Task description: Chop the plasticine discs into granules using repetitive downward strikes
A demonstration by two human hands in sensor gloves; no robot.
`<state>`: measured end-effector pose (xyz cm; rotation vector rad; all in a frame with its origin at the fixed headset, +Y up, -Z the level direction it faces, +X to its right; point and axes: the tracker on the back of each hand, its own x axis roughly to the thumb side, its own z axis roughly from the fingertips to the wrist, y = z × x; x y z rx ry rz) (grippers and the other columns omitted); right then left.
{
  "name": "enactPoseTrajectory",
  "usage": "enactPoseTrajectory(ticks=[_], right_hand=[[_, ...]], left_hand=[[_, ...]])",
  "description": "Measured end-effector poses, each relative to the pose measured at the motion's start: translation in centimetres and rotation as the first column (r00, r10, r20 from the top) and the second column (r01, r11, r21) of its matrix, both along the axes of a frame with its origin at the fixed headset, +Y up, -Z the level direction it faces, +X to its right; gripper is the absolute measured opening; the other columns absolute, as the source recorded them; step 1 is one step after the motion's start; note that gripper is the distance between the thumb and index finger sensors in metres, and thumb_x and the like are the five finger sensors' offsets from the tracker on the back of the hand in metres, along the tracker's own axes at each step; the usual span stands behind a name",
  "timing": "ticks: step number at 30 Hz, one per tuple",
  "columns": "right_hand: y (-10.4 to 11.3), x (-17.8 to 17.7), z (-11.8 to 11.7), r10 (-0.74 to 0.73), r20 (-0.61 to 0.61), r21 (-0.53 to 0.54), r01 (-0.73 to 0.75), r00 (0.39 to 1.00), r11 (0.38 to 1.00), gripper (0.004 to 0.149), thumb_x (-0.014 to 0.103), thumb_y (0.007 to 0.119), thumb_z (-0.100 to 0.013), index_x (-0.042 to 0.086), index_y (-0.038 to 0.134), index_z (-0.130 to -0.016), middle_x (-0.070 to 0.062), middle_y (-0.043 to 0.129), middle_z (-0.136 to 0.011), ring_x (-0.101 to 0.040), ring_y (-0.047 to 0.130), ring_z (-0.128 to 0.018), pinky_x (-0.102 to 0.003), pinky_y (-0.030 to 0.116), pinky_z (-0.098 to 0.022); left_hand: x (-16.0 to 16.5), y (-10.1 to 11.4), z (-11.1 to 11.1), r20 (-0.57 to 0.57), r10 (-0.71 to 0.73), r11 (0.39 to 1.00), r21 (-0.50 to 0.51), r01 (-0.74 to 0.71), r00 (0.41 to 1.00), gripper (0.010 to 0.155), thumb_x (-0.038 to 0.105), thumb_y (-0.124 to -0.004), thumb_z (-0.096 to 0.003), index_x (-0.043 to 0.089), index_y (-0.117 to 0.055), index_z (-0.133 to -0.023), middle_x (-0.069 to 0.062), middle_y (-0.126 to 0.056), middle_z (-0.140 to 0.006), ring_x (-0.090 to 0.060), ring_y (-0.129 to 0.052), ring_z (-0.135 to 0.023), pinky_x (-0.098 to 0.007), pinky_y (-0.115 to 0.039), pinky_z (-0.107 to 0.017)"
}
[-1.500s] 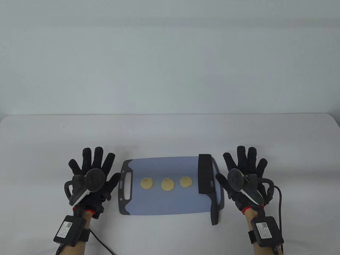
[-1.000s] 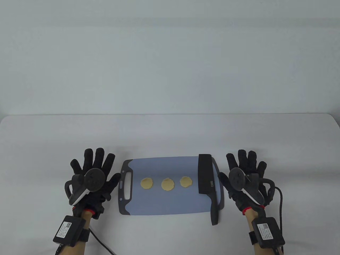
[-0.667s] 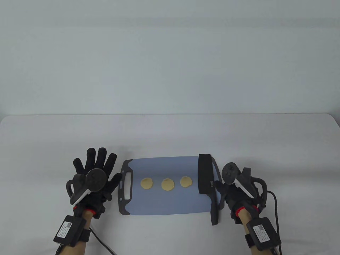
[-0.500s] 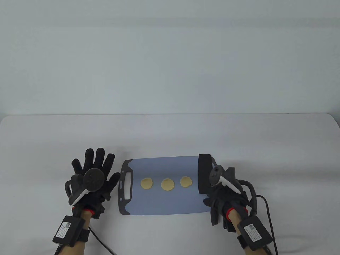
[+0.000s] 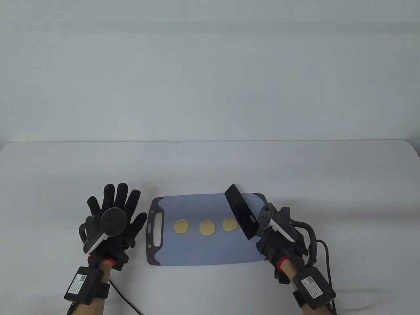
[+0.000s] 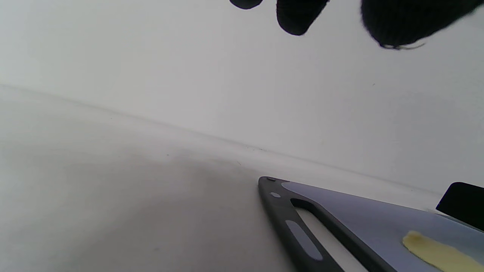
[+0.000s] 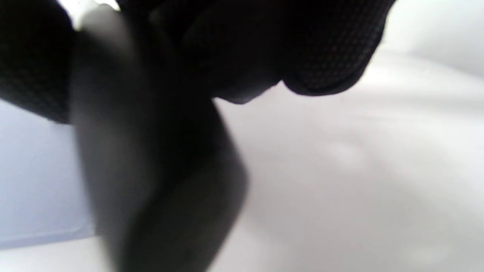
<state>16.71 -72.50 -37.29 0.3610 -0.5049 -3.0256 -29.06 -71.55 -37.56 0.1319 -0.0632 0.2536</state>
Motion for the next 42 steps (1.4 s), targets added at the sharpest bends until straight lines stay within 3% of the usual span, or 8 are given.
enactPoseTrajectory(ticks=[6, 9, 13, 18, 20, 26, 30, 42], right_hand=[[0.5, -3.8, 1.3, 0.277, -0.08, 0.145, -0.264, 0.957, 0.954, 0.056, 0.068, 0.094, -0.028, 0.034, 0.094, -0.072, 0.009, 0.103, -0.061, -0.009, 0.103, -0.028, -0.037, 0.093, -0.029], [0.5, -5.2, 1.9, 0.294, -0.113, 0.172, -0.273, 0.949, 0.947, 0.058, 0.067, 0.095, -0.027, 0.03, 0.093, -0.073, 0.006, 0.107, -0.057, -0.009, 0.103, -0.024, -0.037, 0.093, -0.026], [-0.3, -5.7, 1.6, 0.164, -0.154, 0.09, -0.152, 0.974, 0.984, 0.062, 0.067, 0.092, -0.03, 0.032, 0.086, -0.08, 0.008, 0.103, -0.051, -0.004, 0.098, -0.02, -0.036, 0.091, -0.025], [-1.3, -4.5, 0.8, -0.036, -0.151, 0.011, 0.038, 0.988, 0.999, 0.073, 0.064, 0.081, -0.037, 0.02, 0.067, -0.094, 0.01, 0.105, -0.047, -0.004, 0.101, -0.013, -0.035, 0.093, -0.018], [-1.8, -3.9, 0.8, -0.129, -0.151, 0.017, 0.133, 0.98, 0.991, 0.07, 0.058, 0.08, -0.039, 0.018, 0.063, -0.094, 0.011, 0.105, -0.043, -0.006, 0.1, -0.009, -0.036, 0.092, -0.014], [-1.7, -2.2, 2.3, -0.13, -0.115, 0.118, 0.143, 0.985, 0.983, 0.065, 0.056, 0.074, -0.041, 0.017, 0.064, -0.092, 0.014, 0.103, -0.036, -0.003, 0.096, -0.001, -0.032, 0.091, -0.007], [-2.0, -2.1, 2.9, -0.143, -0.097, 0.101, 0.153, 0.985, 0.983, 0.069, 0.056, 0.072, -0.041, 0.015, 0.059, -0.095, 0.014, 0.103, -0.036, -0.002, 0.096, 0.0, -0.031, 0.091, -0.006], [-1.8, -7.4, 3.0, -0.177, -0.186, 0.089, 0.196, 0.966, 0.977, 0.072, 0.056, 0.072, -0.042, 0.013, 0.055, -0.097, 0.014, 0.103, -0.035, -0.001, 0.095, 0.001, -0.03, 0.09, -0.005]], left_hand=[[0.0, 0.0, 0.0, 0.003, -0.002, 1.0, 0.007, 0.002, 1.0, 0.078, 0.078, -0.064, -0.0375, 0.053, -0.047, -0.109, 0.014, -0.03, -0.123, -0.027, -0.02, -0.122, -0.071, -0.014, -0.078], [0.0, -0.1, 0.0, 0.002, -0.002, 1.0, 0.01, 0.002, 1.0, 0.078, 0.078, -0.064, -0.0375, 0.053, -0.047, -0.109, 0.014, -0.031, -0.123, -0.027, -0.021, -0.122, -0.071, -0.014, -0.078], [0.0, -0.1, 0.0, 0.002, 0.001, 1.0, 0.012, -0.001, 1.0, 0.078, 0.078, -0.064, -0.0375, 0.052, -0.047, -0.109, 0.014, -0.031, -0.123, -0.027, -0.021, -0.122, -0.071, -0.014, -0.078], [0.1, 0.0, 0.1, 0.006, 0.004, 1.0, 0.02, -0.004, 1.0, 0.078, 0.078, -0.064, -0.0376, 0.052, -0.048, -0.109, 0.014, -0.032, -0.123, -0.027, -0.022, -0.122, -0.071, -0.015, -0.078], [0.1, 0.0, 0.1, 0.006, 0.009, 1.0, 0.023, -0.01, 1.0, 0.078, 0.078, -0.064, -0.0377, 0.052, -0.048, -0.109, 0.014, -0.032, -0.123, -0.027, -0.022, -0.122, -0.071, -0.015, -0.078], [0.0, 0.1, 0.0, 0.003, 0.023, 0.999, 0.027, -0.023, 1.0, 0.078, 0.078, -0.064, -0.0377, 0.052, -0.048, -0.109, 0.014, -0.032, -0.123, -0.027, -0.023, -0.122, -0.071, -0.014, -0.078], [0.1, 0.2, -0.2, 0.005, 0.034, 0.999, 0.035, -0.034, 0.999, 0.078, 0.078, -0.064, -0.0377, 0.051, -0.047, -0.109, 0.014, -0.032, -0.123, -0.027, -0.022, -0.122, -0.071, -0.014, -0.078], [0.2, 0.0, -0.1, 0.001, 0.021, 0.999, 0.024, -0.021, 1.0, 0.078, 0.078, -0.064, -0.0377, 0.051, -0.047, -0.109, 0.014, -0.032, -0.123, -0.027, -0.022, -0.122, -0.071, -0.014, -0.078]])
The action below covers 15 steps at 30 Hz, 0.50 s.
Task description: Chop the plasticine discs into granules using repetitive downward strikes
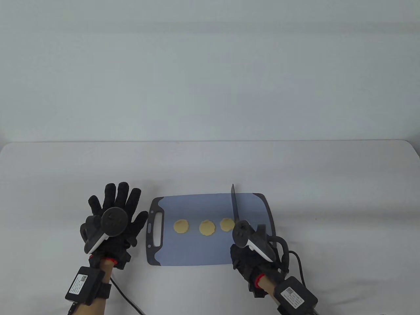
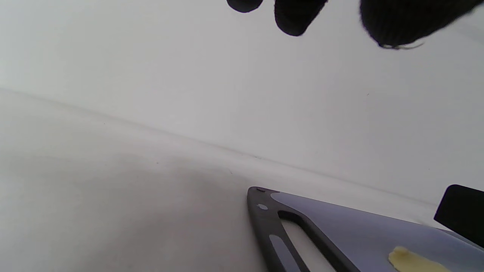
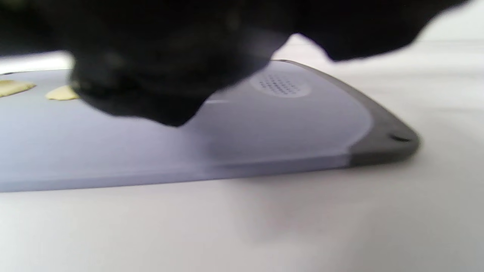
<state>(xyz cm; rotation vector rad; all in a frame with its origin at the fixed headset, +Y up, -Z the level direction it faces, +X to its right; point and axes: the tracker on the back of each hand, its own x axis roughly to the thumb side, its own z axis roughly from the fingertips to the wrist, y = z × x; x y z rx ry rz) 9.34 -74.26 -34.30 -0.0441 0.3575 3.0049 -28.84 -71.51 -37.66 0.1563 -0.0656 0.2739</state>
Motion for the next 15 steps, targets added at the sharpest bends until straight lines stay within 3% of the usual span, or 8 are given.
enactPoseTrajectory(ticks=[10, 13, 15], right_hand=[[1.8, -1.1, -1.0, -0.108, 0.043, 0.054, 0.106, 0.993, 0.993, 0.074, 0.058, 0.068, -0.042, 0.012, 0.053, -0.098, 0.012, 0.103, -0.034, 0.0, 0.095, 0.001, -0.03, 0.091, -0.005], [2.1, -3.5, -0.6, -0.181, -0.033, 0.059, 0.182, 0.983, 0.981, 0.074, 0.058, 0.066, -0.042, 0.011, 0.053, -0.098, 0.012, 0.103, -0.034, -0.001, 0.095, 0.001, -0.03, 0.09, -0.004], [1.6, -6.4, -0.3, -0.249, -0.087, -0.007, 0.25, 0.964, 0.968, 0.073, 0.057, 0.064, -0.042, 0.011, 0.052, -0.098, 0.012, 0.103, -0.034, -0.001, 0.095, 0.001, -0.03, 0.09, -0.005]], left_hand=[[-0.2, 0.0, 0.0, -0.01, 0.014, 1.0, -0.012, -0.014, 1.0, 0.078, 0.078, -0.064, -0.0379, 0.051, -0.047, -0.109, 0.013, -0.031, -0.123, -0.027, -0.022, -0.122, -0.071, -0.014, -0.078], [-0.2, 0.0, -0.2, -0.009, 0.019, 1.0, -0.014, -0.019, 1.0, 0.078, 0.078, -0.064, -0.0378, 0.051, -0.047, -0.109, 0.013, -0.031, -0.123, -0.027, -0.022, -0.122, -0.071, -0.014, -0.078], [0.1, -0.1, -0.1, -0.003, 0.007, 1.0, -0.015, -0.007, 1.0, 0.078, 0.078, -0.064, -0.0378, 0.051, -0.047, -0.109, 0.013, -0.032, -0.123, -0.027, -0.022, -0.122, -0.071, -0.014, -0.078]])
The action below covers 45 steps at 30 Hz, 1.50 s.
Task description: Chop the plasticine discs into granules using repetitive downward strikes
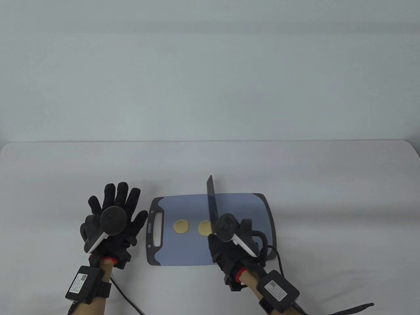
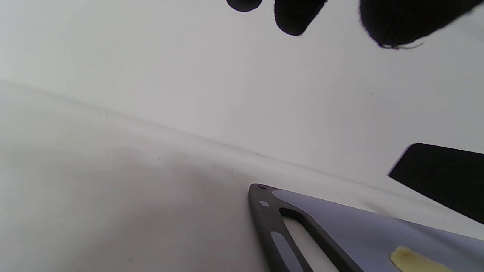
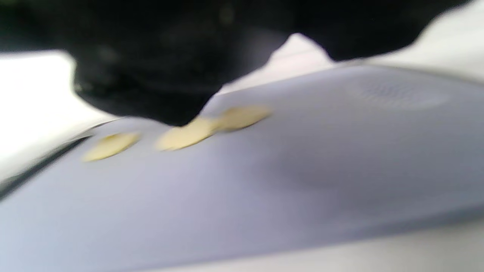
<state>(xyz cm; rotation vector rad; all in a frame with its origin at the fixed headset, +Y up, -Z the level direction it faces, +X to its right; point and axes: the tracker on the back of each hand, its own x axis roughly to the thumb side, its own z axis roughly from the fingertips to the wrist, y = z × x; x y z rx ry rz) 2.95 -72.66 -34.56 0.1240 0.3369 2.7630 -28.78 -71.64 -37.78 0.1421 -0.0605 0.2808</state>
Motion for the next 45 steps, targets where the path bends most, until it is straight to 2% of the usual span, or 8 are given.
enactPoseTrajectory(ticks=[4, 8, 17, 22, 25, 35, 41, 45], right_hand=[[-1.7, -4.7, 0.0, -0.057, -0.075, -0.071, 0.052, 0.996, 0.996, 0.073, 0.056, 0.064, -0.042, 0.011, 0.051, -0.098, 0.012, 0.103, -0.035, -0.002, 0.095, 0.001, -0.031, 0.09, -0.005], [-2.9, -6.2, -0.3, -0.091, -0.079, -0.115, 0.082, 0.993, 0.99, 0.073, 0.056, 0.065, -0.042, 0.011, 0.051, -0.098, 0.012, 0.103, -0.036, -0.003, 0.096, 0.0, -0.032, 0.09, -0.006], [-2.3, -2.2, 0.2, -0.044, -0.041, -0.08, 0.041, 0.998, 0.996, 0.076, 0.057, 0.068, -0.041, 0.011, 0.05, -0.099, 0.013, 0.104, -0.036, -0.001, 0.099, -0.001, -0.032, 0.092, -0.01], [-0.5, 1.0, -0.1, -0.18, 0.003, -0.036, 0.18, 0.984, 0.983, 0.079, 0.054, 0.074, -0.041, 0.012, 0.045, -0.101, 0.012, 0.105, -0.043, -0.004, 0.109, -0.012, -0.035, 0.096, -0.017], [-0.3, 1.2, -0.3, -0.156, -0.026, -0.03, 0.155, 0.987, 0.987, 0.08, 0.053, 0.074, -0.041, 0.013, 0.04, -0.102, 0.011, 0.104, -0.045, -0.004, 0.108, -0.01, -0.034, 0.096, -0.014], [-0.8, -1.4, 1.0, 0.144, -0.137, 0.038, -0.14, 0.98, 0.989, 0.077, 0.053, 0.072, -0.043, 0.024, 0.036, -0.105, 0.012, 0.103, -0.039, -0.004, 0.104, -0.005, -0.035, 0.094, -0.011], [-1.5, -2.6, 0.9, 0.212, -0.106, 0.117, -0.2, 0.972, 0.973, 0.079, 0.052, 0.073, -0.042, 0.027, 0.036, -0.106, 0.012, 0.103, -0.038, -0.006, 0.103, -0.005, -0.036, 0.093, -0.011], [-0.8, -2.3, 1.3, 0.212, -0.111, 0.061, -0.206, 0.971, 0.977, 0.078, 0.053, 0.072, -0.043, 0.027, 0.036, -0.107, 0.012, 0.103, -0.038, -0.005, 0.103, -0.005, -0.035, 0.093, -0.012]], left_hand=[[0.1, -0.1, 0.1, 0.005, -0.01, 1.0, -0.003, 0.01, 1.0, 0.078, 0.078, -0.064, -0.0379, 0.051, -0.047, -0.109, 0.013, -0.032, -0.123, -0.027, -0.022, -0.122, -0.071, -0.014, -0.078], [0.1, -0.1, 0.1, 0.007, -0.008, 1.0, -0.004, 0.008, 1.0, 0.078, 0.078, -0.064, -0.0379, 0.051, -0.047, -0.109, 0.013, -0.032, -0.123, -0.027, -0.022, -0.122, -0.071, -0.014, -0.078], [0.4, -0.2, 0.0, 0.015, -0.018, 1.0, -0.009, 0.019, 1.0, 0.078, 0.078, -0.064, -0.0378, 0.051, -0.047, -0.109, 0.013, -0.032, -0.123, -0.028, -0.022, -0.122, -0.071, -0.014, -0.078], [0.5, -0.2, 0.0, 0.017, -0.024, 1.0, -0.012, 0.024, 1.0, 0.078, 0.078, -0.064, -0.0378, 0.051, -0.047, -0.109, 0.013, -0.032, -0.123, -0.028, -0.023, -0.122, -0.071, -0.014, -0.078], [0.6, -0.3, 0.0, 0.018, -0.026, 1.0, -0.015, 0.026, 1.0, 0.078, 0.078, -0.064, -0.038, 0.051, -0.047, -0.11, 0.013, -0.031, -0.123, -0.028, -0.022, -0.122, -0.071, -0.014, -0.078], [0.7, -0.2, 0.0, 0.018, -0.024, 1.0, -0.014, 0.024, 1.0, 0.078, 0.078, -0.063, -0.0378, 0.051, -0.047, -0.109, 0.013, -0.031, -0.123, -0.028, -0.022, -0.122, -0.071, -0.014, -0.078], [1.2, 0.0, 0.2, 0.027, -0.038, 0.999, -0.003, 0.038, 0.999, 0.078, 0.078, -0.06, -0.038, 0.051, -0.046, -0.11, 0.013, -0.031, -0.123, -0.028, -0.022, -0.122, -0.071, -0.014, -0.077], [1.0, 0.0, 0.2, 0.022, -0.028, 1.0, -0.004, 0.028, 0.999, 0.074, 0.076, -0.054, -0.0402, 0.051, -0.046, -0.11, 0.013, -0.03, -0.123, -0.027, -0.021, -0.122, -0.071, -0.014, -0.077]])
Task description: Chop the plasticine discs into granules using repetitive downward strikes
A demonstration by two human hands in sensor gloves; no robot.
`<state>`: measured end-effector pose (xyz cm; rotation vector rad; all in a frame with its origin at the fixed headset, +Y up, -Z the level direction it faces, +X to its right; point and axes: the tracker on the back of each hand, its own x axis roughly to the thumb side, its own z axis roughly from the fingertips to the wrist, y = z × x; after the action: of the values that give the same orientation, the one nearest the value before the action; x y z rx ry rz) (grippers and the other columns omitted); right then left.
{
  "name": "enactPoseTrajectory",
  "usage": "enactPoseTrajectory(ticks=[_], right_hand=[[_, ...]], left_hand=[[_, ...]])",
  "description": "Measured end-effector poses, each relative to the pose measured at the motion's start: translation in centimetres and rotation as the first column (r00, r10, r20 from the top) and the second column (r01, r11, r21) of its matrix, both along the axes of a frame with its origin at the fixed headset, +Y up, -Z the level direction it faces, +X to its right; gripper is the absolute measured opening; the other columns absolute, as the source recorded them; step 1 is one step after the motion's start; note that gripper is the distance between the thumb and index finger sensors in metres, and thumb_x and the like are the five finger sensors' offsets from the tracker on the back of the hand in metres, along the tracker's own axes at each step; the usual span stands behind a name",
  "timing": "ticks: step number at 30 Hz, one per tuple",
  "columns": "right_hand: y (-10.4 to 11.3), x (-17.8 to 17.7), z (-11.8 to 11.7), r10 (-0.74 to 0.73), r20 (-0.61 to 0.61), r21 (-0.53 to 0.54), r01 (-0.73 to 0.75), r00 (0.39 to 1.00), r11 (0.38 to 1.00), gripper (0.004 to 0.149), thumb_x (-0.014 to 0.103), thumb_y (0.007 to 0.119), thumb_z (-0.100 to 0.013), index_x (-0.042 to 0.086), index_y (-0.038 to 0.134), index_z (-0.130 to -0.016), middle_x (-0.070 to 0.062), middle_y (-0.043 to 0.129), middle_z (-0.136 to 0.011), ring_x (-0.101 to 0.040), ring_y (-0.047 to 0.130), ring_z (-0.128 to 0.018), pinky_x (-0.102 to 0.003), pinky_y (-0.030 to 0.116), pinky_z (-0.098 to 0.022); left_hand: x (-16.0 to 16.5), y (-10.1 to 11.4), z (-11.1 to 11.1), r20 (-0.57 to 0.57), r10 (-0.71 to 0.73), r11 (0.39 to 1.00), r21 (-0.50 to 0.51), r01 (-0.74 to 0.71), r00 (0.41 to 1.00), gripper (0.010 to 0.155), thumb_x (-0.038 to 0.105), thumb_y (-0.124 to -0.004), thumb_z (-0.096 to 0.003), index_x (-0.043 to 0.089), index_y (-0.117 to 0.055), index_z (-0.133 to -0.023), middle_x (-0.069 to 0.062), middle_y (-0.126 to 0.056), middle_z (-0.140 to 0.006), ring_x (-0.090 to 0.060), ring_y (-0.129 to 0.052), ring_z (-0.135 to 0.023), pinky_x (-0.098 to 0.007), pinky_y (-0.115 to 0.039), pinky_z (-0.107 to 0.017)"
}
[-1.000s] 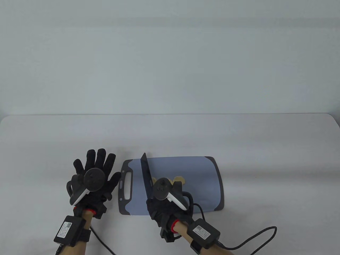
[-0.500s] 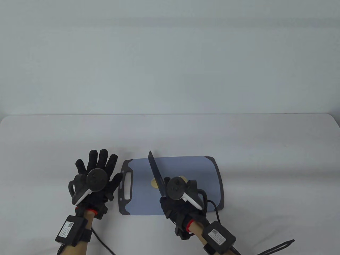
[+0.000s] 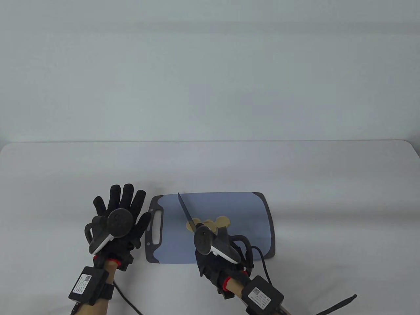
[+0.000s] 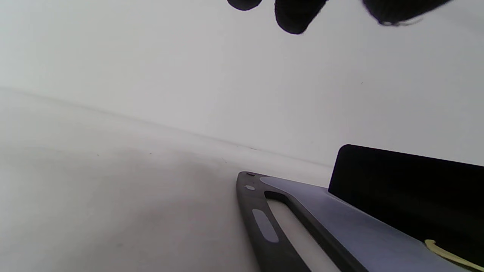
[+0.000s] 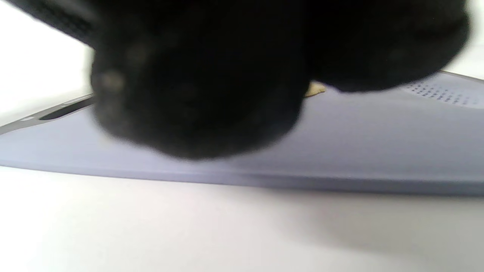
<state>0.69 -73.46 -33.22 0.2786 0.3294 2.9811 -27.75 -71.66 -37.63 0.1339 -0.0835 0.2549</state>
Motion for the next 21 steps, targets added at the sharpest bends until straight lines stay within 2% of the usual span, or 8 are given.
enactPoseTrajectory(ticks=[2, 3, 5, 7, 10, 11, 14, 21], right_hand=[[-0.4, -0.1, -0.1, 0.011, 0.009, 0.019, -0.011, 1.0, 1.0, 0.075, 0.055, 0.069, -0.043, 0.026, 0.04, -0.106, 0.012, 0.103, -0.038, -0.005, 0.103, -0.006, -0.035, 0.093, -0.013], [-0.9, -0.2, -0.2, 0.037, 0.022, 0.091, -0.038, 0.999, 0.995, 0.073, 0.057, 0.065, -0.042, 0.028, 0.044, -0.106, 0.013, 0.103, -0.037, -0.005, 0.103, -0.006, -0.036, 0.093, -0.013], [-1.0, -0.3, -0.5, 0.037, 0.017, 0.126, -0.038, 0.999, 0.991, 0.069, 0.057, 0.063, -0.042, 0.029, 0.05, -0.104, 0.013, 0.104, -0.034, -0.006, 0.103, -0.004, -0.036, 0.093, -0.012], [-0.7, 0.1, -0.8, 0.017, 0.018, 0.081, -0.018, 1.0, 0.997, 0.067, 0.056, 0.062, -0.043, 0.028, 0.054, -0.103, 0.013, 0.104, -0.035, -0.005, 0.104, -0.005, -0.036, 0.094, -0.014], [-0.3, 1.1, -1.1, -0.126, 0.044, 0.005, 0.126, 0.991, 0.992, 0.065, 0.055, 0.065, -0.043, 0.025, 0.059, -0.101, 0.014, 0.104, -0.037, -0.005, 0.106, -0.007, -0.037, 0.095, -0.015], [0.0, 1.2, -1.0, -0.142, 0.047, 0.015, 0.141, 0.989, 0.99, 0.064, 0.054, 0.066, -0.043, 0.025, 0.06, -0.1, 0.014, 0.104, -0.038, -0.005, 0.106, -0.008, -0.037, 0.095, -0.015], [1.2, 1.3, -0.8, -0.127, 0.045, 0.097, 0.122, 0.991, 0.988, 0.064, 0.053, 0.066, -0.043, 0.024, 0.06, -0.099, 0.014, 0.103, -0.042, -0.004, 0.107, -0.011, -0.036, 0.095, -0.016], [-0.2, 0.1, -1.0, -0.101, 0.001, 0.016, 0.101, 0.995, 0.995, 0.063, 0.051, 0.067, -0.044, 0.022, 0.058, -0.099, 0.014, 0.099, -0.048, -0.003, 0.106, -0.013, -0.036, 0.095, -0.016]], left_hand=[[0.0, -0.1, -0.1, 0.0, 0.008, 1.0, -0.007, -0.008, 1.0, 0.072, 0.074, -0.053, -0.0413, 0.051, -0.046, -0.11, 0.013, -0.03, -0.123, -0.027, -0.021, -0.122, -0.071, -0.013, -0.077], [0.0, -0.2, -0.1, 0.001, 0.004, 1.0, -0.015, -0.004, 1.0, 0.072, 0.073, -0.053, -0.0416, 0.051, -0.045, -0.11, 0.013, -0.03, -0.123, -0.028, -0.02, -0.122, -0.071, -0.013, -0.077], [0.1, -0.2, -0.1, 0.002, -0.007, 1.0, -0.016, 0.007, 1.0, 0.072, 0.073, -0.053, -0.0419, 0.051, -0.046, -0.11, 0.013, -0.029, -0.123, -0.027, -0.02, -0.122, -0.071, -0.013, -0.077], [0.1, -0.3, -0.1, 0.0, -0.01, 1.0, -0.018, 0.01, 1.0, 0.072, 0.073, -0.054, -0.0419, 0.051, -0.045, -0.11, 0.013, -0.029, -0.123, -0.028, -0.02, -0.122, -0.071, -0.013, -0.077], [0.1, -0.3, -0.1, -0.002, -0.018, 0.999, -0.027, 0.018, 1.0, 0.073, 0.073, -0.055, -0.0417, 0.051, -0.045, -0.11, 0.013, -0.029, -0.123, -0.028, -0.02, -0.122, -0.071, -0.013, -0.077], [0.1, -0.3, -0.1, -0.002, -0.018, 0.999, -0.028, 0.018, 1.0, 0.073, 0.073, -0.055, -0.0416, 0.051, -0.045, -0.11, 0.013, -0.029, -0.123, -0.027, -0.02, -0.122, -0.071, -0.013, -0.077], [0.1, -0.3, -0.1, -0.004, -0.019, 0.999, -0.031, 0.019, 1.0, 0.073, 0.073, -0.056, -0.0415, 0.051, -0.045, -0.11, 0.013, -0.029, -0.123, -0.027, -0.02, -0.122, -0.071, -0.013, -0.077], [0.2, -0.4, -0.1, -0.002, -0.031, 0.999, -0.036, 0.03, 1.0, 0.073, 0.074, -0.057, -0.0413, 0.05, -0.046, -0.11, 0.013, -0.029, -0.123, -0.027, -0.02, -0.122, -0.071, -0.013, -0.077]])
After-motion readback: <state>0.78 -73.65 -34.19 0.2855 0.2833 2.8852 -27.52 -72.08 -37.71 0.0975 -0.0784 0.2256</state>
